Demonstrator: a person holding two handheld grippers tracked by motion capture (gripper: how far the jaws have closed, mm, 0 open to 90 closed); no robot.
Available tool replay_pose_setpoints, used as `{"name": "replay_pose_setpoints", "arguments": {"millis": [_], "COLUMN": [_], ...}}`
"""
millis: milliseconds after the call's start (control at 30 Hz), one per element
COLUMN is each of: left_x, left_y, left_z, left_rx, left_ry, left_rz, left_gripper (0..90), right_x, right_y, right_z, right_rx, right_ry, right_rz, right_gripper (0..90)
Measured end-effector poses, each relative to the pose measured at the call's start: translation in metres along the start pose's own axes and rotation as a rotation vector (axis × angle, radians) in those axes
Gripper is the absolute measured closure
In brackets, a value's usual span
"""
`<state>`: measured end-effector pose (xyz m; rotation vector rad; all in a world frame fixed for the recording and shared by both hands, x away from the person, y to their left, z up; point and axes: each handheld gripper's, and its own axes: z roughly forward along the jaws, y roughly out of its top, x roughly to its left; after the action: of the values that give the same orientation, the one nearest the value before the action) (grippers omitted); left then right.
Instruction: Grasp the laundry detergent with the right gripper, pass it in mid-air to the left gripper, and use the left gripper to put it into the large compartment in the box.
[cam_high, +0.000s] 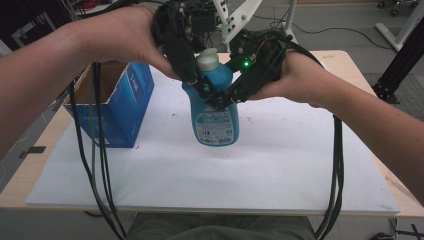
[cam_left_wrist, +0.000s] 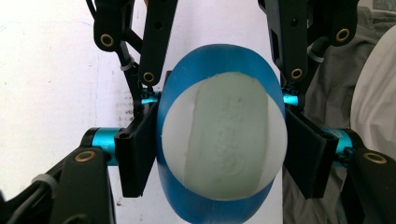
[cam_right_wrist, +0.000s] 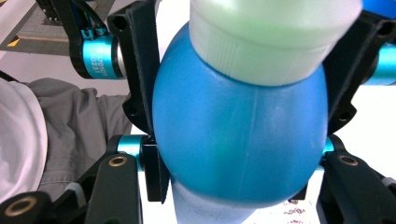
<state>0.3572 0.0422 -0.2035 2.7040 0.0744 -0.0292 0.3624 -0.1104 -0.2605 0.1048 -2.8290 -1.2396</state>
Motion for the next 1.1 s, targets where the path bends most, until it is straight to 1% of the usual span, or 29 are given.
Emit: {"name": "replay_pose_setpoints", "arguments": {"millis": [167,400,433,467,500,667,767,833,867,933,1033,1100], "left_x": [0.0005,0.0015,0.0018,0.0012,0.0009,0.0009,0.0011,0.0016,0.0018,0.0020,0.0019,0.0024], "left_y": [-0.0006,-0.0017,-0.0016,-0.0017,-0.0016,-0.0013,-0.0011,-0.0013,-0.0013,-0.0011,-0.0011,-0.0016], "left_z": [0.0004,-0.0007,-0.0011,-0.0007,-0.0005,-0.0004,-0.0007,-0.0014,-0.0018,-0.0015,-0.0010,-0.0011], "left_rx": [-0.004,-0.017,-0.015,-0.017,-0.015,-0.019,-0.023,-0.029,-0.034,-0.030,-0.021,-0.026], "left_ry": [-0.006,-0.002,-0.001,0.000,0.002,0.007,0.007,0.004,0.006,0.004,-0.002,-0.016], "left_rz": [-0.002,-0.010,-0.003,-0.010,-0.009,-0.003,-0.002,-0.007,-0.006,-0.007,-0.009,-0.023], "left_gripper": [34.7,37.2,37.2,37.2,37.2,37.4,37.6,37.8,37.8,38.0,38.0,38.0], "right_x": [-0.0004,-0.0006,-0.0006,-0.0013,-0.0006,-0.0010,-0.0008,-0.0012,-0.0030,-0.0029,-0.0025,-0.0025], "right_y": [-0.0005,-0.0007,-0.0006,-0.0005,-0.0007,-0.0009,-0.0014,-0.0018,-0.0023,-0.0026,-0.0027,-0.0032], "right_z": [0.0004,0.0005,0.0003,0.0006,0.0004,0.0006,0.0000,-0.0006,0.0001,0.0000,0.0016,0.0023], "right_rx": [0.000,-0.010,-0.009,-0.012,-0.008,-0.006,-0.009,-0.012,-0.033,-0.031,-0.028,-0.035], "right_ry": [-0.003,0.000,0.001,0.000,-0.001,-0.004,-0.004,-0.002,-0.004,-0.001,0.008,0.017], "right_rz": [-0.003,-0.001,-0.001,-0.009,-0.002,-0.009,-0.002,0.003,-0.012,-0.004,-0.008,-0.017], "right_gripper": [46.0,45.9,45.9,45.9,45.9,45.8,45.7,45.3,45.0,44.7,44.0,42.8]}}
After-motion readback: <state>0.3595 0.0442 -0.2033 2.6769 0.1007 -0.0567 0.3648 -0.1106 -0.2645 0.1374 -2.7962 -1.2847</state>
